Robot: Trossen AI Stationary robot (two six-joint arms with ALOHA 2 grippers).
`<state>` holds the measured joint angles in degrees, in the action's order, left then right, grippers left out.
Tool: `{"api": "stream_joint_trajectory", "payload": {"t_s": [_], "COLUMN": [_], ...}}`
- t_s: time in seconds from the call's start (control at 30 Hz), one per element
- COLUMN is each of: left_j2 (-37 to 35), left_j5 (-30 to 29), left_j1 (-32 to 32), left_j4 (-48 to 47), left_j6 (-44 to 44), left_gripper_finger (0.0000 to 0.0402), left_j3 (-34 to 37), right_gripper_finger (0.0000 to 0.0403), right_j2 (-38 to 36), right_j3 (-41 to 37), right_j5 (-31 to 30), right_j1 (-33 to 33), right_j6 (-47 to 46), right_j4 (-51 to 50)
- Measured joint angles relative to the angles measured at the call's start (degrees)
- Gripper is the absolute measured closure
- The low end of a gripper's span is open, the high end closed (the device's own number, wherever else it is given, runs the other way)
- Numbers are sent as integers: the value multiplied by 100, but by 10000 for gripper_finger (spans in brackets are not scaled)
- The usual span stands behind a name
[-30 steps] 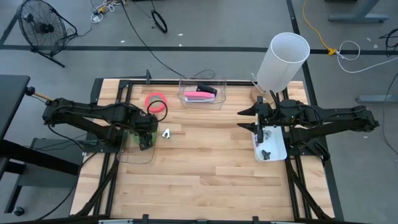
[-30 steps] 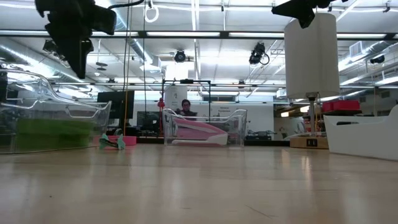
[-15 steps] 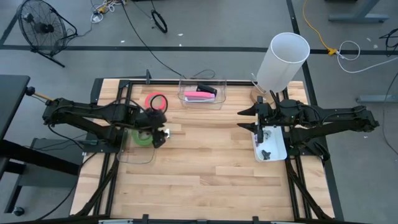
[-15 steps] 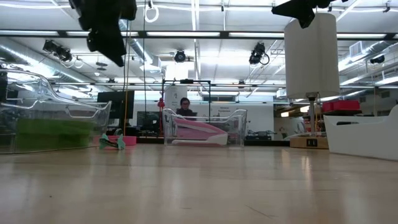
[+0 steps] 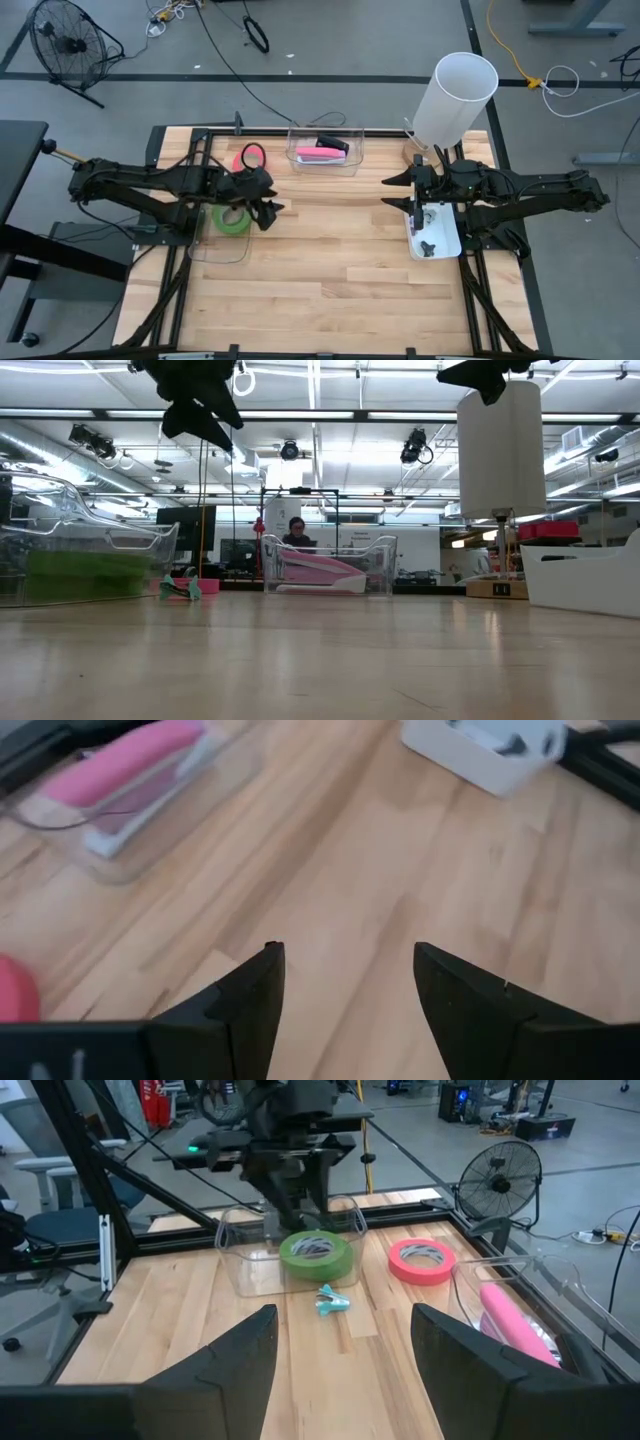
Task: Pick and place Stapler, Stapler remover, tape
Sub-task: Put the blue staple remover into the white bin
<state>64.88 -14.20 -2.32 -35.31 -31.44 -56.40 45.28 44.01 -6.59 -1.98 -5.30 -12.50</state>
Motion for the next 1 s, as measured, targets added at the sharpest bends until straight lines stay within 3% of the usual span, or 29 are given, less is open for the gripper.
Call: {"api": "stream_joint_trajectory", "payload": {"t_s": [0.47,0.63,1.0], "left_j2": [0,0,101], "left_j5": [140,436,508], "left_j1": [1227,1432,1561], "left_j4": [449,536,329], "left_j6": [220,666,792], "left_gripper_finger": [177,177,177], "left_j3": [0,0,-167], "right_gripper_finger": [175,175,175], "right_j2": [0,0,12], "right_j3": [0,0,0], "right_j5": [2,2,159], "right_j1": [2,0,0], "right_j6": [-300,-279,-494], "right_j4": [374,396,505]}}
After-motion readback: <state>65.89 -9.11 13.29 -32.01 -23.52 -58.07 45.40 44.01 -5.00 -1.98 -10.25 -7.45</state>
